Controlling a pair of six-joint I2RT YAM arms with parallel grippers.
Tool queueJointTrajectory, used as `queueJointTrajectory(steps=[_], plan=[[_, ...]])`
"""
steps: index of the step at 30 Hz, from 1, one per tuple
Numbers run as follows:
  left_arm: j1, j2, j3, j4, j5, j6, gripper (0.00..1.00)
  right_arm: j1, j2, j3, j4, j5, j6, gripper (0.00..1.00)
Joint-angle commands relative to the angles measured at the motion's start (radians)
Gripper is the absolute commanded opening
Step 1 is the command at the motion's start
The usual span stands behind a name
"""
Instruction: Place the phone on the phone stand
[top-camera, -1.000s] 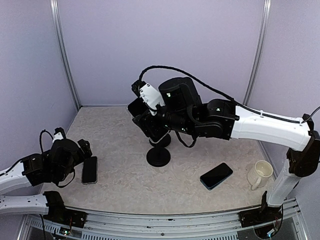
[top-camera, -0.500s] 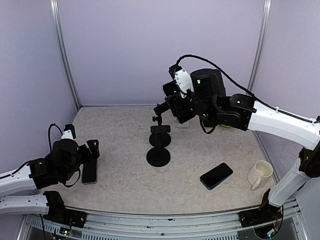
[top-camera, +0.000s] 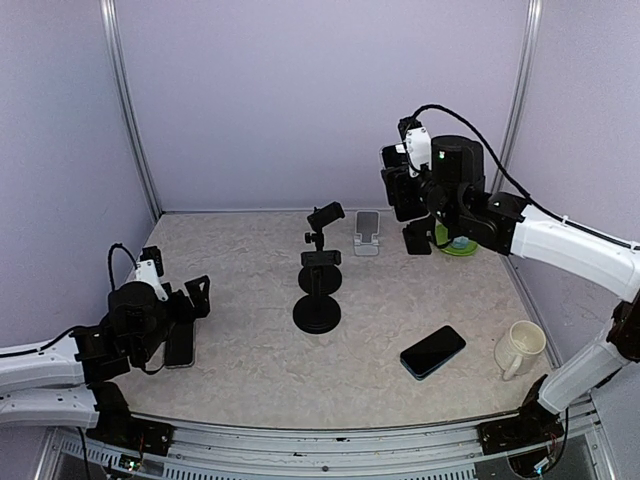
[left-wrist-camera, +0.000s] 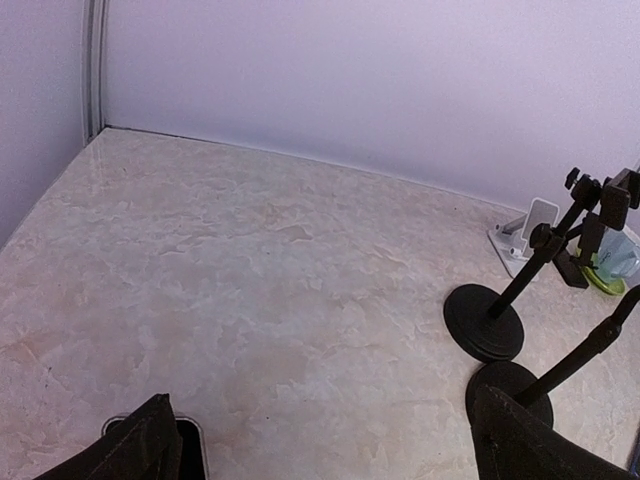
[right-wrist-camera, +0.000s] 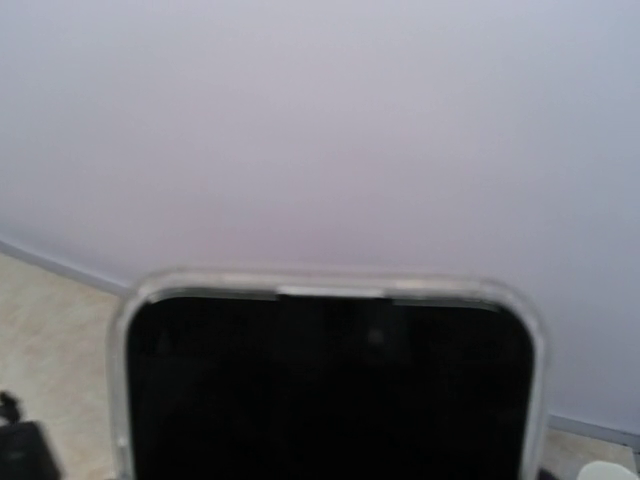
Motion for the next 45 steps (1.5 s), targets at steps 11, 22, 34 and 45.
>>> queueJointTrajectory(steps=[11,22,34,45], plan=[[0.036,-0.014,-0.104,0.205,0.07,0.092,0.99,-0.188,0.031,-0.159,0.452,-0.106,-0.024,0.28],[0.08,-0.063,-0.121,0.207,0.142,0.076,0.99,-0.334,0.148,-0.227,0.652,-0.197,0.037,0.27],[0.086,-0.061,-0.121,0.198,0.136,0.07,0.99,-0.452,0.295,-0.207,0.811,-0.299,0.062,0.23],[0.097,-0.053,-0.121,0.199,0.139,0.067,0.99,-0.489,0.475,-0.139,0.921,-0.351,0.092,0.22]])
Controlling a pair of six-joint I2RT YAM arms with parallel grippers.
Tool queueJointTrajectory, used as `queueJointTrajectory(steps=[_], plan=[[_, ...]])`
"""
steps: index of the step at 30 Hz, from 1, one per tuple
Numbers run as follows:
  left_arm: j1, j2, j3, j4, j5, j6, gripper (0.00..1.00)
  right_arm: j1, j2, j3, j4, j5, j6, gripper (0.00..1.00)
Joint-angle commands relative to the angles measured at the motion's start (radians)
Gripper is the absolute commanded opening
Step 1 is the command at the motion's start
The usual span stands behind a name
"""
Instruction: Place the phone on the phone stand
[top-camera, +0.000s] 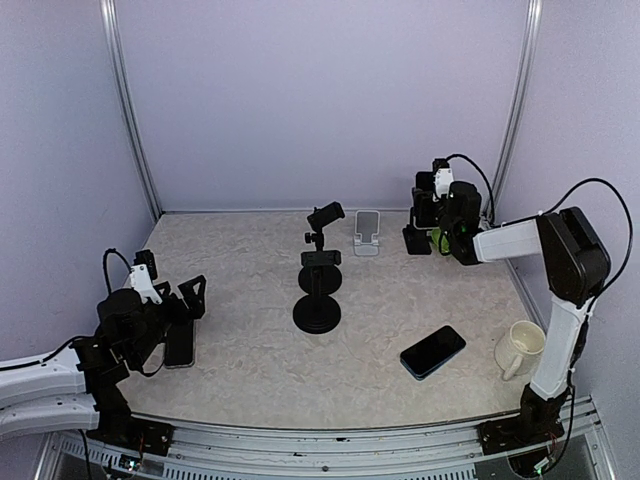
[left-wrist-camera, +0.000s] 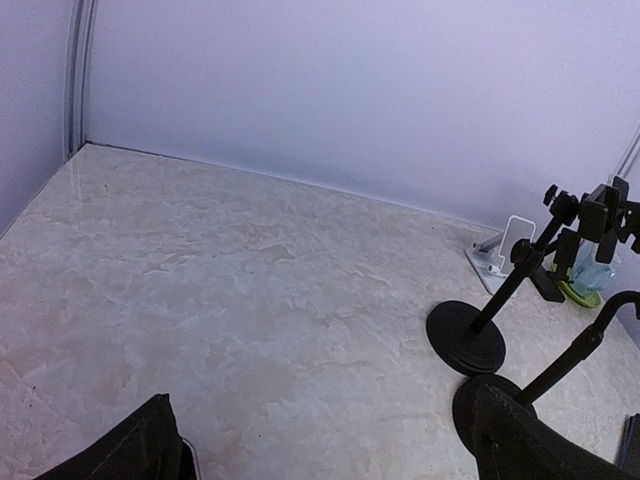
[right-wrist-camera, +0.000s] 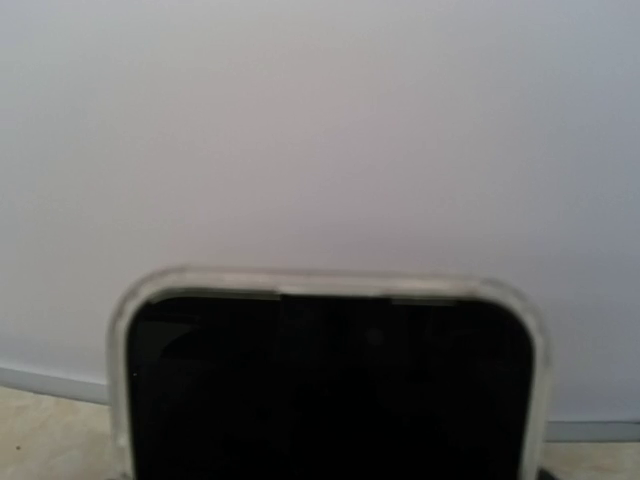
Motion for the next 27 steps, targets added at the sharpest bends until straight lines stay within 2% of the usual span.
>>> queueJointTrajectory(steps=[1,13,27], plan=[[0.012,0.001,-0.011,0.014,0.01,-0.003,0.99,-0.029,0.047,0.057,0.164,-0.039,0.042,0.22],[0.029,0.016,-0.016,0.027,0.023,-0.005,0.99,-0.058,0.174,0.139,0.201,-0.105,0.062,0.21],[0.044,0.033,-0.018,0.044,0.045,-0.006,0.99,-0.067,0.231,0.192,0.19,-0.099,0.058,0.21]])
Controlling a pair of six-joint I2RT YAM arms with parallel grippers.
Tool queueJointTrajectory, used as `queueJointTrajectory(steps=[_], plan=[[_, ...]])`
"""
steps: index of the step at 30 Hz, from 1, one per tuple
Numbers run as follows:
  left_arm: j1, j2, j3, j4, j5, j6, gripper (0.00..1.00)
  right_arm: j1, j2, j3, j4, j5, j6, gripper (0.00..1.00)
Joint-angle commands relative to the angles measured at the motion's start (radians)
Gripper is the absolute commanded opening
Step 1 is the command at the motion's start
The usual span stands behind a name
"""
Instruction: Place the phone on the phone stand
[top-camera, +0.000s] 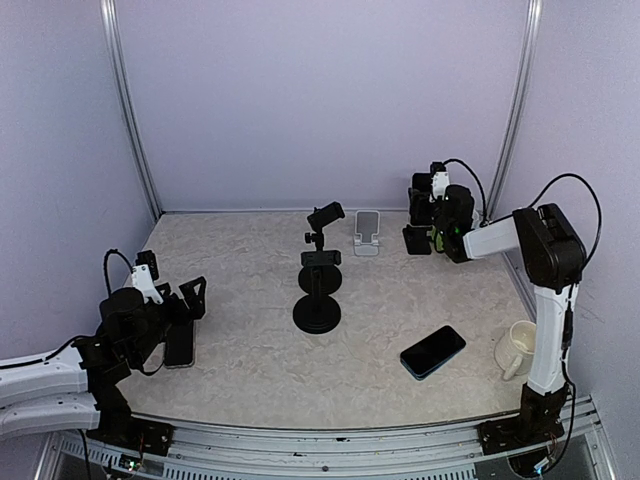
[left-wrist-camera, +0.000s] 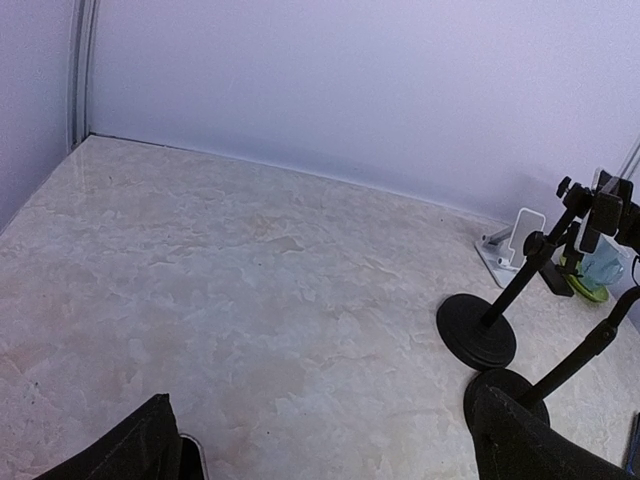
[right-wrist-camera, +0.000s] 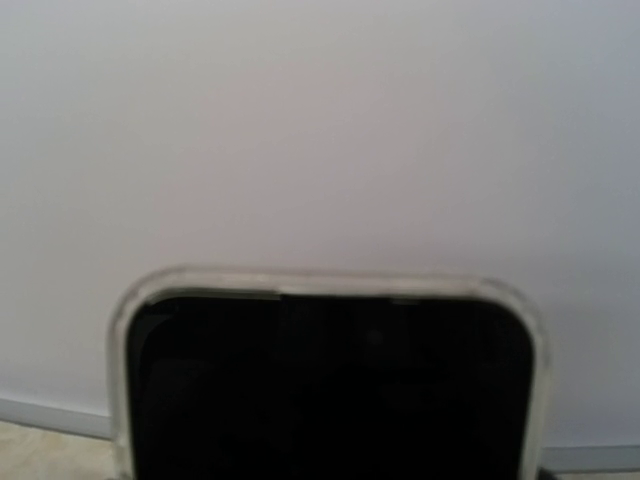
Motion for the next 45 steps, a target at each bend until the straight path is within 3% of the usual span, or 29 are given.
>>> queueJointTrajectory(steps=[1,45], plan=[[0.012,0.006,-0.013,0.035,0.016,-0.004,0.99,-0.014,0.012,0.041,0.082,-0.004,0.007,0.21],[0.043,0.03,-0.014,0.053,0.049,-0.007,0.99,-0.028,0.089,0.058,0.05,-0.001,0.021,0.21]])
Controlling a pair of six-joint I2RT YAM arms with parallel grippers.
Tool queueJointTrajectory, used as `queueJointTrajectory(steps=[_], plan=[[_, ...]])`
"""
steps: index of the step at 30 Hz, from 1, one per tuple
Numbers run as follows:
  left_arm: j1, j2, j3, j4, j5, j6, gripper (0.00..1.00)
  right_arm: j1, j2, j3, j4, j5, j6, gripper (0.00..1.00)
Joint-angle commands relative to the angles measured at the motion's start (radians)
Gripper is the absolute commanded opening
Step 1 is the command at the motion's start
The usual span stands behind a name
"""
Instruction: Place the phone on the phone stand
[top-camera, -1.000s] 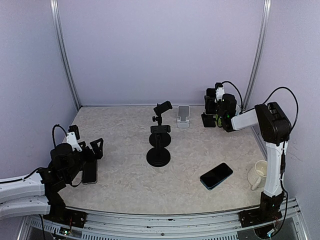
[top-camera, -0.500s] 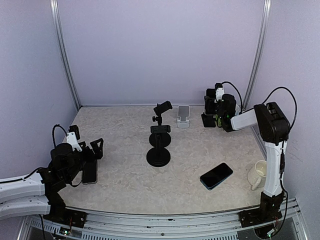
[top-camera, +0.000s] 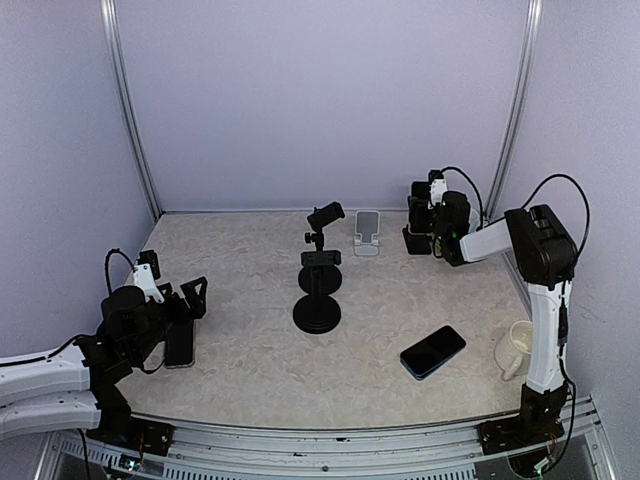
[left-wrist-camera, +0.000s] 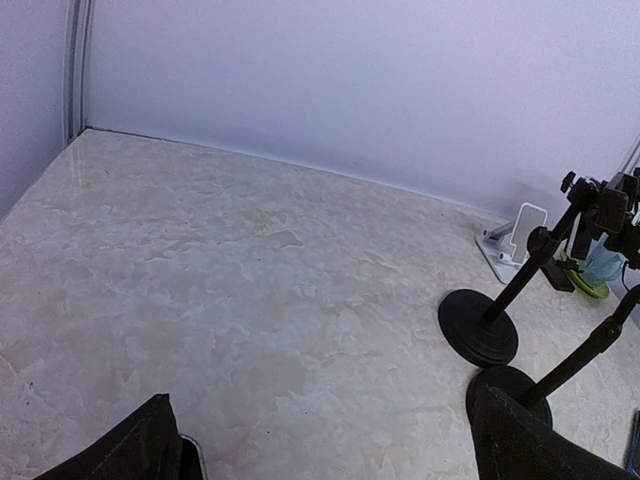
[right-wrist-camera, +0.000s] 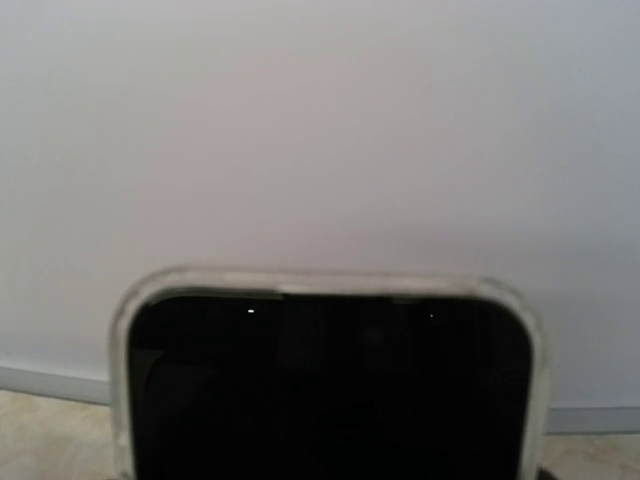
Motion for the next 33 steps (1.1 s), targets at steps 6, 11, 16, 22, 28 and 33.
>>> queueJointTrajectory(steps=[6,11,16,22,28,33], plan=[[0.01,-0.002,-0.013,0.031,0.008,-0.005,0.99,-0.015,0.008,0.017,0.055,0.005,0.011,0.2],[0.01,-0.005,-0.014,0.03,0.008,-0.005,0.99,-0.014,-0.002,-0.004,0.066,0.011,0.01,0.2],[0.01,-0.009,-0.014,0.029,0.009,-0.006,0.99,-0.017,-0.011,-0.023,0.075,0.006,0.007,0.2],[0.01,-0.009,-0.014,0.03,0.01,-0.005,0.99,-0.021,-0.027,-0.036,0.085,-0.023,0.001,0.2],[0.012,-0.008,-0.014,0.03,0.01,-0.005,0.99,-0.03,-0.027,-0.022,0.073,-0.026,-0.002,0.2],[0.012,-0.008,-0.016,0.03,0.01,-0.005,0.99,-0.033,-0.019,-0.005,0.061,-0.034,-0.008,0.21]])
